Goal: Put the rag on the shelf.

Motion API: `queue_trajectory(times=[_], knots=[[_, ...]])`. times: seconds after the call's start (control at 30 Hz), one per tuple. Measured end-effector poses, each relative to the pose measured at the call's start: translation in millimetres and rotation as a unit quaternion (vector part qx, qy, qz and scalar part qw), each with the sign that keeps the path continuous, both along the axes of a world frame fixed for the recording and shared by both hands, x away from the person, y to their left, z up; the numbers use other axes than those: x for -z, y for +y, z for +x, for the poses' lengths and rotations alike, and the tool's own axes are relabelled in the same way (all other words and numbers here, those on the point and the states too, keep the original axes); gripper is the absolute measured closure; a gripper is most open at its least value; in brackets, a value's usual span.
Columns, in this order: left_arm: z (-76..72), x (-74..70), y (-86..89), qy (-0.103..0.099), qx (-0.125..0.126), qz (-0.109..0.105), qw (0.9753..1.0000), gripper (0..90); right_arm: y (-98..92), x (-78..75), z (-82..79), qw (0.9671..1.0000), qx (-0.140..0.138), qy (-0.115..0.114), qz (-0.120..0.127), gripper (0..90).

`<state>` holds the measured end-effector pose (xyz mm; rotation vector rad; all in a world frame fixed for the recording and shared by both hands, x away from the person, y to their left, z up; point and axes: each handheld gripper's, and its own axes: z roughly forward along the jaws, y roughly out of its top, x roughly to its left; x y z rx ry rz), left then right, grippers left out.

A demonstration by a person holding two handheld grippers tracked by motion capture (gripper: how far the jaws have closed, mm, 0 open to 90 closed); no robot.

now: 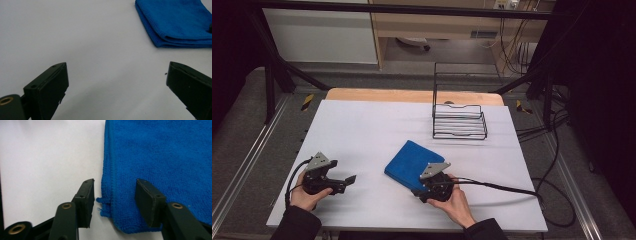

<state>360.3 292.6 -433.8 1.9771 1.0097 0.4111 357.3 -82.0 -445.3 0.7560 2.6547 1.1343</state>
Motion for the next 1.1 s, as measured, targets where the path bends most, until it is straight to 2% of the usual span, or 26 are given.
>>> queue_trajectory(times=[0.13,0.3,0.33,0.43,0.5,0.53,0.57,0.67,0.8,0.83,1.0,1.07,1.1], knots=[[-0.1,-0.1,0.0,0.0,-0.001,-0.001,1.0,4.1,0.6,3.0,-1.4,0.9998,-0.002,-0.017,-0.013,58.7],[-0.4,-0.2,-0.4,0.0,-0.001,-0.002,1.0,4.2,1.8,4.0,-3.3,0.999,-0.01,-0.036,-0.027,59.5],[-0.4,-0.3,-0.3,0.0,-0.001,-0.003,1.0,4.2,4.2,3.8,-5.1,0.998,-0.014,-0.047,-0.039,59.8],[-0.4,-0.3,-0.2,0.001,-0.002,-0.004,1.0,4.3,5.8,3.3,-5.7,0.9975,-0.014,-0.051,-0.047,60.7],[-0.7,-0.5,-0.3,0.0,-0.002,-0.004,1.0,4.3,5.3,2.9,-4.3,0.9974,-0.012,-0.051,-0.049,67.1],[-0.7,-0.5,-0.4,0.0,-0.002,-0.004,1.0,4.3,5.3,2.9,-4.3,0.9974,-0.012,-0.051,-0.049,67.1],[-0.8,-0.5,-0.4,0.0,-0.001,-0.004,1.0,4.3,4.7,2.7,-2.5,0.997,-0.01,-0.056,-0.052,73.7],[-0.6,-0.4,-0.3,0.001,-0.002,-0.004,1.0,4.4,3.8,2.0,0.5,0.9971,-0.005,-0.053,-0.054,80.0],[-0.5,-0.3,0.1,0.001,-0.002,-0.005,1.0,4.5,3.4,1.2,2.0,0.9973,-0.005,-0.05,-0.054,82.9],[-0.4,-0.3,0.2,0.001,-0.003,-0.005,1.0,4.5,3.5,0.1,3.2,0.998,0.004,-0.04,-0.049,84.1],[-0.3,-0.4,0.6,0.0,-0.003,-0.007,1.0,4.6,3.3,-3.6,4.1,0.9987,0.008,-0.034,-0.037,85.1],[-0.2,-0.5,0.9,0.001,-0.004,-0.007,1.0,4.7,3.4,-9.9,1.2,0.9996,0.01,-0.021,-0.015,85.4],[-0.1,-0.4,0.9,0.001,-0.004,-0.007,1.0,4.7,3.4,-9.9,1.2,0.9996,0.01,-0.021,-0.015,85.4]])
